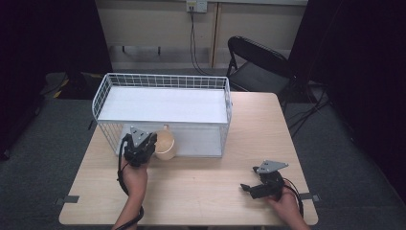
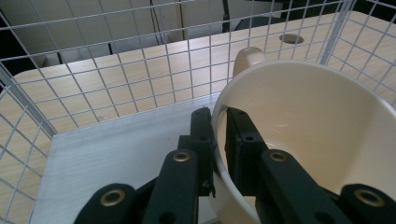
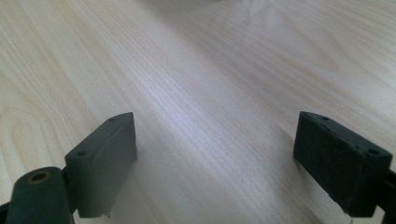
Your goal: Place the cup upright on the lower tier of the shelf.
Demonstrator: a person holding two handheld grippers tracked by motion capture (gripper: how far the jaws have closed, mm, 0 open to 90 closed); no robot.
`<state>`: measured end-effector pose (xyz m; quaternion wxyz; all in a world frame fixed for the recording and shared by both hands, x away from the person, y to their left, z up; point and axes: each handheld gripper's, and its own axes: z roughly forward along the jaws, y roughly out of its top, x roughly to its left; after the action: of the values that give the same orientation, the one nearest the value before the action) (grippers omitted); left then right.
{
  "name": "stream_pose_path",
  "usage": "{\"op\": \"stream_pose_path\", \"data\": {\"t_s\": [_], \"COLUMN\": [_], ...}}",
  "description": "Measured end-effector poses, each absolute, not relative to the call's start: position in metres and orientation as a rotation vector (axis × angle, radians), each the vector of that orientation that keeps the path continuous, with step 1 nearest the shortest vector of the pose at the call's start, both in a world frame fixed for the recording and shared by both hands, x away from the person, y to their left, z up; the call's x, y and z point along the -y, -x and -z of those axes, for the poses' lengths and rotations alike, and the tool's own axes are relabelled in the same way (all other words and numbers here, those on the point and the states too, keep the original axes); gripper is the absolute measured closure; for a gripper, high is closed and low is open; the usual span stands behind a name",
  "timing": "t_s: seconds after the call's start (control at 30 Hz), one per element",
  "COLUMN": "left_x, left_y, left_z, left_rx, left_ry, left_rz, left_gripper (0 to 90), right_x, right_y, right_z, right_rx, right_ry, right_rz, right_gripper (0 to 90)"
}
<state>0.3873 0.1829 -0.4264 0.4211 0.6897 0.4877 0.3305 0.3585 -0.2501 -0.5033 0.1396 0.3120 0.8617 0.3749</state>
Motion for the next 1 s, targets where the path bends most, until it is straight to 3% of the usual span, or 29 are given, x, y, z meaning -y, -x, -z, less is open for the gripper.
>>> {"op": "stream_pose_path", "data": {"t_s": [1.0], "left_x": [-0.177], "left_y": [-0.399], "left_z": [0.439], "left_rx": [-1.275], "left_ry": [-1.711], "left_rz": [-0.874], "left_gripper": [81.8], "right_x": [0.250], "right_y": [-0.358], "right_z": [0.503], "right_rx": [-2.490], "right_ry": [-0.901], "right_rz": [-1.084], "right_gripper": [12.7]}}
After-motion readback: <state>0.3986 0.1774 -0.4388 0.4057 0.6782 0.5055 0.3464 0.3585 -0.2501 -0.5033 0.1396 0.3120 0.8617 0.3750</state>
